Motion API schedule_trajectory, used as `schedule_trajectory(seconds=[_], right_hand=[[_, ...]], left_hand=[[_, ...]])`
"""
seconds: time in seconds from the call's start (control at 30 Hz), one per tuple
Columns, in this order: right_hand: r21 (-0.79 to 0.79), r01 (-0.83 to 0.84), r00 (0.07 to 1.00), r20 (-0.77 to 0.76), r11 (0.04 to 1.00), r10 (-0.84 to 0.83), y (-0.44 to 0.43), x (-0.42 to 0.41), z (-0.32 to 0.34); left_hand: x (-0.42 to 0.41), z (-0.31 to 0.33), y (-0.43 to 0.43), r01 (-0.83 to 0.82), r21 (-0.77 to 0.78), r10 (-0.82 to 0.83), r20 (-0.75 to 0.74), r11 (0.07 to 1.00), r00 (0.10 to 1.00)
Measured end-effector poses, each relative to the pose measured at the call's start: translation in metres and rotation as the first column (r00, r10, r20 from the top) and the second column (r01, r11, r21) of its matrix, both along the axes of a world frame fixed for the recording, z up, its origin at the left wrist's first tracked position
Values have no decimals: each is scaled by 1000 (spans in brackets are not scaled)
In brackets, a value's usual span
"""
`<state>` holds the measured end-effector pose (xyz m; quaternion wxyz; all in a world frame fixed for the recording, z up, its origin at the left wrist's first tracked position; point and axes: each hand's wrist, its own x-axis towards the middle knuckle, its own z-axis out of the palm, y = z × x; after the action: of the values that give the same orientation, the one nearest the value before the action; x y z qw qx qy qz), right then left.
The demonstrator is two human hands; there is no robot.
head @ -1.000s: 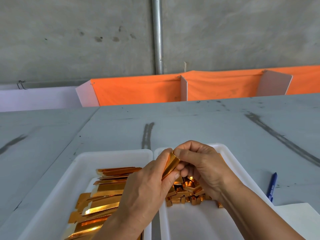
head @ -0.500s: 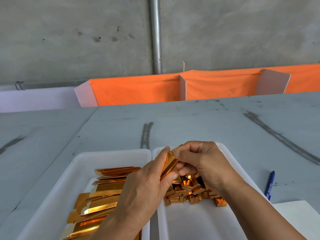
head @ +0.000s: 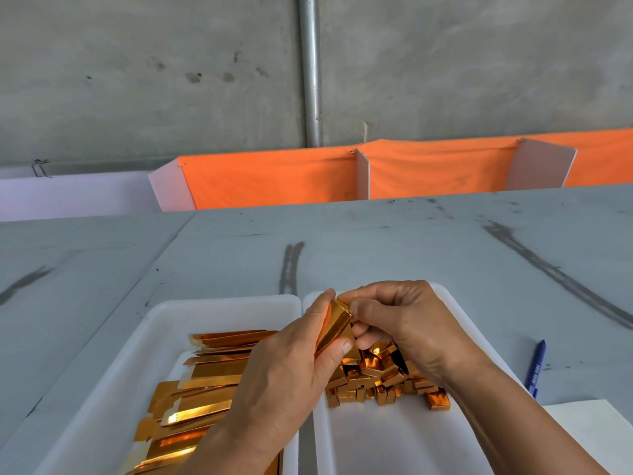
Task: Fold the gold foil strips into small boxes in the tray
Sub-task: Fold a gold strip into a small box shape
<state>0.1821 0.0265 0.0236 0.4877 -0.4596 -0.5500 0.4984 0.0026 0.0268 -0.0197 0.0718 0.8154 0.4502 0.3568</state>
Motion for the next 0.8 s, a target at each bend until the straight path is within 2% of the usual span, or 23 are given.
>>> schedule_trajectory(seconds=[0.2, 0.33, 0.47, 0.6, 0.8], right_hand=[[31, -8, 999, 54, 999, 6, 0, 1, -2], [128, 25, 987, 153, 991, -45, 0, 0, -6], [178, 2, 992, 127, 984, -25, -3, -8, -10], [232, 19, 979, 192, 972, -65, -4, -17, -15], [223, 73, 980, 165, 972, -112, -2, -16, -15]], left_hand=[[0, 0, 0, -6, 10, 7, -23, 1000, 1000], [3, 1, -1, -35, 14, 35, -13, 999, 999], [4, 4, 0, -95, 12, 96, -18, 995, 995], [2, 4, 1, -134, 17, 135, -11, 991, 991], [6, 1, 1, -108, 15, 109, -91, 994, 990]])
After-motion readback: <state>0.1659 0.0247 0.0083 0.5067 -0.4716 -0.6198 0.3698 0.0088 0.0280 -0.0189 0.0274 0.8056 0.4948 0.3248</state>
